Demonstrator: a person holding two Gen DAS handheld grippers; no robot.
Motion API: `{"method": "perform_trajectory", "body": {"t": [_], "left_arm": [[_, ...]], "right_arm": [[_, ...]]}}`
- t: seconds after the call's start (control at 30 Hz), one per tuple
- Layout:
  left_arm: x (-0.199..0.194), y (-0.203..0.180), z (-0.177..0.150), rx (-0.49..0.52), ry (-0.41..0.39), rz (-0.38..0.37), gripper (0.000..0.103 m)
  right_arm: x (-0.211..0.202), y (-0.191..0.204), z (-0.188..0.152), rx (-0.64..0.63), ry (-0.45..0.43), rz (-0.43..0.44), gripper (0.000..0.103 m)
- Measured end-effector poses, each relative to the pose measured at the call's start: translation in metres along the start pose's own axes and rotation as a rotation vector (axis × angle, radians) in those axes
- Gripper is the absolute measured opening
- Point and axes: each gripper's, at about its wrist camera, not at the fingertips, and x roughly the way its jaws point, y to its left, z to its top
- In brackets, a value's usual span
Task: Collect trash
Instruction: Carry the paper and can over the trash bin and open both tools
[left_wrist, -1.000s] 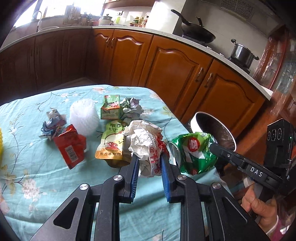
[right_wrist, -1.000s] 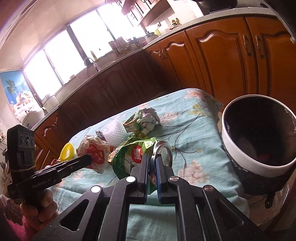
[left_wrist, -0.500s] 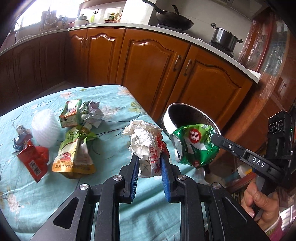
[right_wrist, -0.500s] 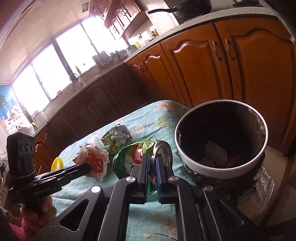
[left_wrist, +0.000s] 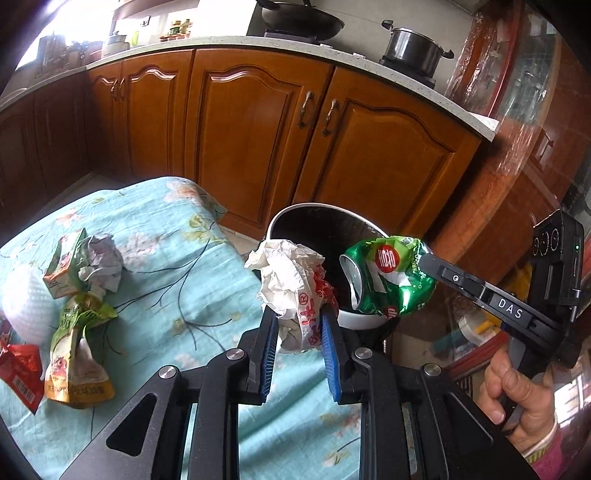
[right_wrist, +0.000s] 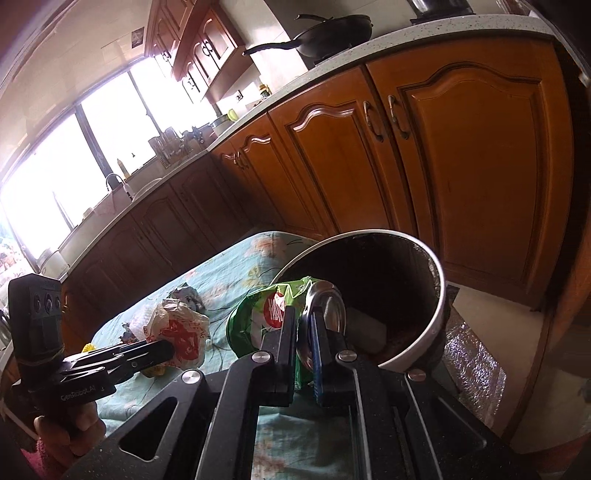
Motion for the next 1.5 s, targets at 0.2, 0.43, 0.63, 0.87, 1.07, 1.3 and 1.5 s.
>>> {"method": "perform_trajectory", "body": {"t": [0.2, 0.43, 0.63, 0.87, 1.07, 1.3, 1.5], "left_arm": [[0.031, -0.013, 0.019, 0.033, 0.022, -0.016, 0.022], [0.076, -0.025, 0.038, 0.061, 0.076, -0.023, 0.022], [0.113, -0.03, 0.05, 0.077, 0.147, -0.016, 0.022], [0.14, -0.033, 0.055, 0.088, 0.2, 0.001, 0.023], [0.148, -0.033, 0.055, 0.066, 0.223, -0.001, 0.035], [0.123, -0.03, 0.048, 0.038, 0.16, 0.006, 0.05], [0.086, -0.006, 0.02, -0.055, 0.103, 0.03, 0.058]], "right_arm": [[0.005, -0.017, 0.01, 0.005, -0.008, -0.041, 0.007], [0.019, -0.033, 0.019, 0.003, 0.014, -0.083, 0.007], [0.033, -0.039, 0.023, -0.029, 0.054, -0.122, 0.007], [0.048, -0.045, 0.024, -0.046, 0.095, -0.144, 0.007], [0.058, -0.049, 0.027, -0.045, 0.12, -0.153, 0.012], [0.048, -0.051, 0.025, 0.004, 0.084, -0.124, 0.035], [0.031, -0.037, 0.015, 0.042, 0.028, -0.062, 0.089]]}}
